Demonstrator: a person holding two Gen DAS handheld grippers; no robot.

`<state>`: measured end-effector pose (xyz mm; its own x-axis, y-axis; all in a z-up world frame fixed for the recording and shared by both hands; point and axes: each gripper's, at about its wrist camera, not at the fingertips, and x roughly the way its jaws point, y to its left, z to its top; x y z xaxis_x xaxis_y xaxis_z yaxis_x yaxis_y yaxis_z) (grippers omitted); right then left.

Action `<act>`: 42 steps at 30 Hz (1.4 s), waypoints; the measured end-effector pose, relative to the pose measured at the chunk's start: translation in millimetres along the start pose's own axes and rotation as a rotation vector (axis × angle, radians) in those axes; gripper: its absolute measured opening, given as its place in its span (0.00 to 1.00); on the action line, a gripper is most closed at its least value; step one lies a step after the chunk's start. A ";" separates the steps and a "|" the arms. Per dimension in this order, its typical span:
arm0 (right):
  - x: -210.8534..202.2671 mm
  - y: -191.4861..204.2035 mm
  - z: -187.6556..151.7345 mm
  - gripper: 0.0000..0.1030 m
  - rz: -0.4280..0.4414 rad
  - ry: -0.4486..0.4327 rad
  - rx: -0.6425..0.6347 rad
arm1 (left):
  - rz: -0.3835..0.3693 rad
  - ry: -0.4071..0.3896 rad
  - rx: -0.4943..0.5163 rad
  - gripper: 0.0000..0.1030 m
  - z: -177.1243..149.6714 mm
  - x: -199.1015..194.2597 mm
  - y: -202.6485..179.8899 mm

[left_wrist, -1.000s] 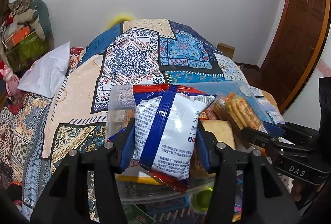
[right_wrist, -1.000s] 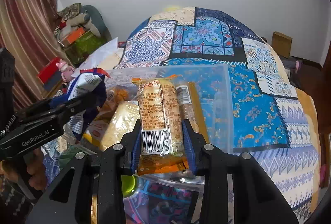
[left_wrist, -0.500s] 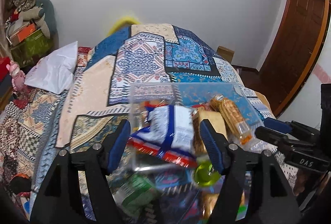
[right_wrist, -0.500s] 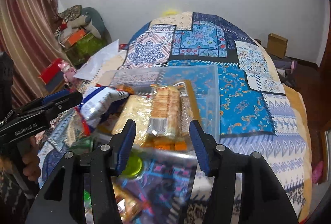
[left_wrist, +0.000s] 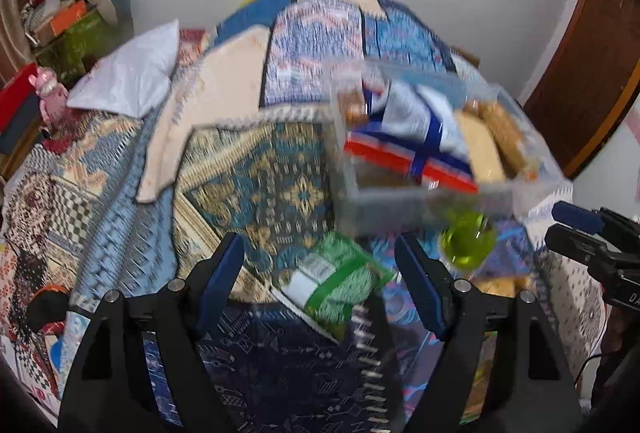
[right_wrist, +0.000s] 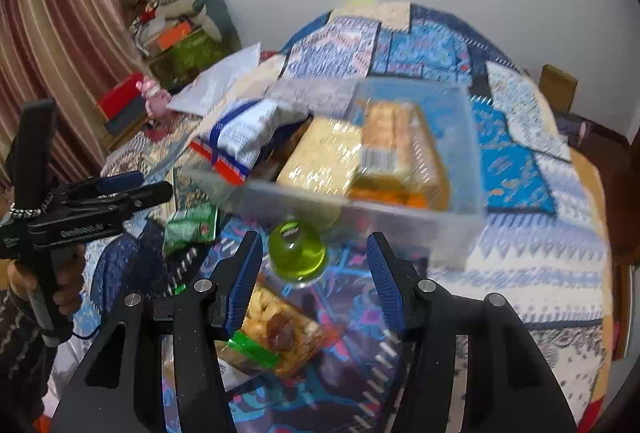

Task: Organize snacks
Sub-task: 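Grasp the green-and-white bag with the left tool while the right tool grasps the green-capped bottle, then drop the green bag into the box with the left tool while the right tool places the bottle in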

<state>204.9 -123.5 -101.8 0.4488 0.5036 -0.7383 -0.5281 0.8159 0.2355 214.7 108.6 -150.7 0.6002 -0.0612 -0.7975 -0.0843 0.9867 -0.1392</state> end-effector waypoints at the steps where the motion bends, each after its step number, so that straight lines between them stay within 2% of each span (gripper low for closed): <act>1: 3.6 0.8 -1.1 0.49 0.005 0.011 -0.001 | -0.008 0.021 0.001 0.76 -2.7 6.3 0.3; 9: 40.0 7.9 -1.0 0.49 0.032 0.084 -0.026 | -0.058 0.130 0.013 0.77 -17.6 47.7 -1.2; 11: 47.4 9.6 -1.2 0.49 0.035 0.095 -0.035 | -0.065 0.132 0.020 0.79 -20.0 52.0 -2.1; 15: 66.6 13.0 -1.4 0.49 0.028 0.124 -0.054 | -0.064 0.100 0.023 0.79 -22.4 53.6 -2.3; 18: 73.7 13.4 -2.2 0.48 0.019 0.128 -0.052 | -0.056 0.067 0.024 0.63 -25.7 50.5 -2.1; 19: 74.0 13.1 -2.5 0.42 0.012 0.123 -0.053 | -0.055 0.055 0.023 0.58 -28.2 48.0 -1.4; 23: 71.1 12.7 -4.9 0.42 0.020 0.115 -0.054 | -0.077 0.044 0.005 0.40 -34.9 37.3 3.3; 31: 52.8 18.5 -7.8 0.42 0.024 0.090 -0.065 | -0.065 0.026 -0.015 0.38 -39.0 14.8 5.9; 42: -2.8 13.1 -1.3 0.42 0.024 -0.030 -0.030 | -0.086 -0.110 0.008 0.38 -12.9 -46.1 -16.0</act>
<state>195.8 -114.6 -97.4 0.4568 0.5313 -0.7135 -0.5603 0.7948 0.2331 178.2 93.7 -119.4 0.6888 -0.1288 -0.7134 -0.0232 0.9797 -0.1993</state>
